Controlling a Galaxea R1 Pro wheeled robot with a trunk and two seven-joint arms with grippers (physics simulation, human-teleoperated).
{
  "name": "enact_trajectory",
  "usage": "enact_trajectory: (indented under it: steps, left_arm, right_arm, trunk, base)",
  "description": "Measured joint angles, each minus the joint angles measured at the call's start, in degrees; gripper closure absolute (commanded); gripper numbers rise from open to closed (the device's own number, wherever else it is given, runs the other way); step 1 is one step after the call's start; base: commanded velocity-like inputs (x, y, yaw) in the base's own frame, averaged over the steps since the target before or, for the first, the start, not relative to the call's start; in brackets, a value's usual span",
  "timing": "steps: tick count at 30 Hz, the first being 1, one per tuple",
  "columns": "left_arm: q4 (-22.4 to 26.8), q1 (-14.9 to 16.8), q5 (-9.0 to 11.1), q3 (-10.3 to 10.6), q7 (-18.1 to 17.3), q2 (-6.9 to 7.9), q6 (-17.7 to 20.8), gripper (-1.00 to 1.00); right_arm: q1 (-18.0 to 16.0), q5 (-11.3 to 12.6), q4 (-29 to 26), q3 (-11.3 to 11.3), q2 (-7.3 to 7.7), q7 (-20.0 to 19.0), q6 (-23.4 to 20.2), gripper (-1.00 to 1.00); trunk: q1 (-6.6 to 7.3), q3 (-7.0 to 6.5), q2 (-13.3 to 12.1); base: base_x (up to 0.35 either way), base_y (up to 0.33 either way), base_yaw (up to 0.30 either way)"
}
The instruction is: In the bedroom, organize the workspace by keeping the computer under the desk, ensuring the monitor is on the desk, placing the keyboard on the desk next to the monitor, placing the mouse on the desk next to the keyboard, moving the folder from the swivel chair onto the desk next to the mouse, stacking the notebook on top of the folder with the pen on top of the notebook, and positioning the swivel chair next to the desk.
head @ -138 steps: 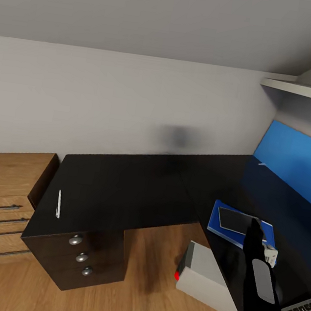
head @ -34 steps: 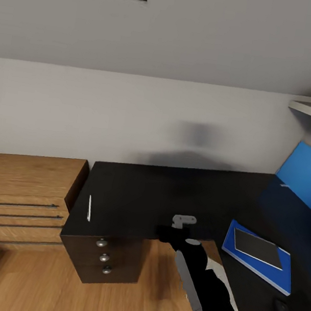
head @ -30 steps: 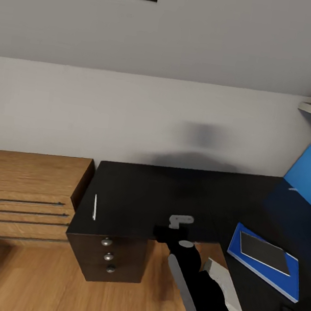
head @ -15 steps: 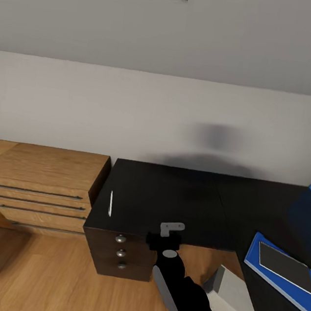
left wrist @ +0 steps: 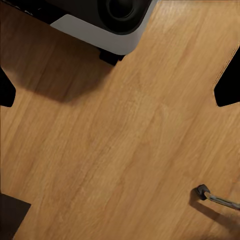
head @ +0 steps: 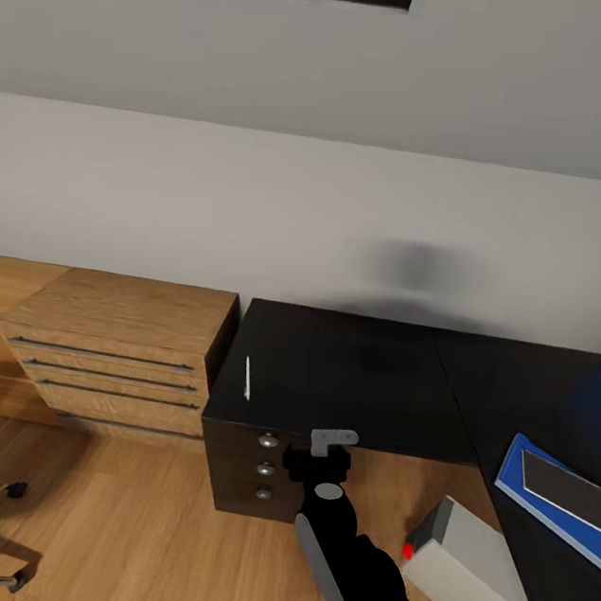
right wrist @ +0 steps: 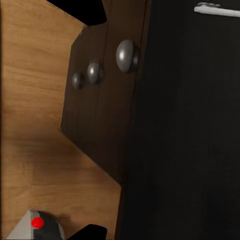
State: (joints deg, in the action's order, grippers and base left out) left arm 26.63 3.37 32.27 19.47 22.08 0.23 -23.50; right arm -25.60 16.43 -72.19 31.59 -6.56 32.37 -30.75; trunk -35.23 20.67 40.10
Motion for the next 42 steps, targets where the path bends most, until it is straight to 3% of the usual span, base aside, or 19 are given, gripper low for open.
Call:
enact_trajectory:
  steps: [16,22,27,38,42]
  left_arm:
    - [0.18,-0.01,0.01,0.0,0.26,0.05,0.01,-1.0]
    - [0.19,-0.01,0.0,-0.03,0.32,0.08,0.01,-1.0]
    - [0.15,-0.01,0.05,0.06,0.16,0.04,0.04,-1.0]
    - [0.08,0.0,-0.06,0.08,0.09,-0.09,0.0,-1.0]
    - [0.14,0.0,-0.14,0.24,-0.02,-0.11,-0.09,-1.0]
  right_arm:
    - [-0.01,0.13,0.28,0.42,-0.23,-0.4,0.31,-1.0]
    - [-0.01,0.11,0.44,3.19,-0.15,-0.39,0.39,-1.0]
    - [-0.01,0.1,0.49,3.58,-0.02,-0.41,0.96,-1.0]
    - [0.0,0.02,1.89,3.35,1.77,-0.43,5.77,-1.0]
    - [-0.06,0.11,5.31,2.71,2.5,-0.41,8.15,-1.0]
  trunk:
    - [0.04,0.0,0.01]
    - [0.04,0.04,0.01]
    - [0.04,0.13,0.01]
    - [0.01,0.16,0.01]
    - [0.03,0.16,0.01]
  base:
    - [0.088,0.032,0.25]
    - [0.308,0.112,0.276]
    - [0.316,0.083,0.21]
    - [0.095,0.01,0.027]
    - [0.204,0.0,0.001]
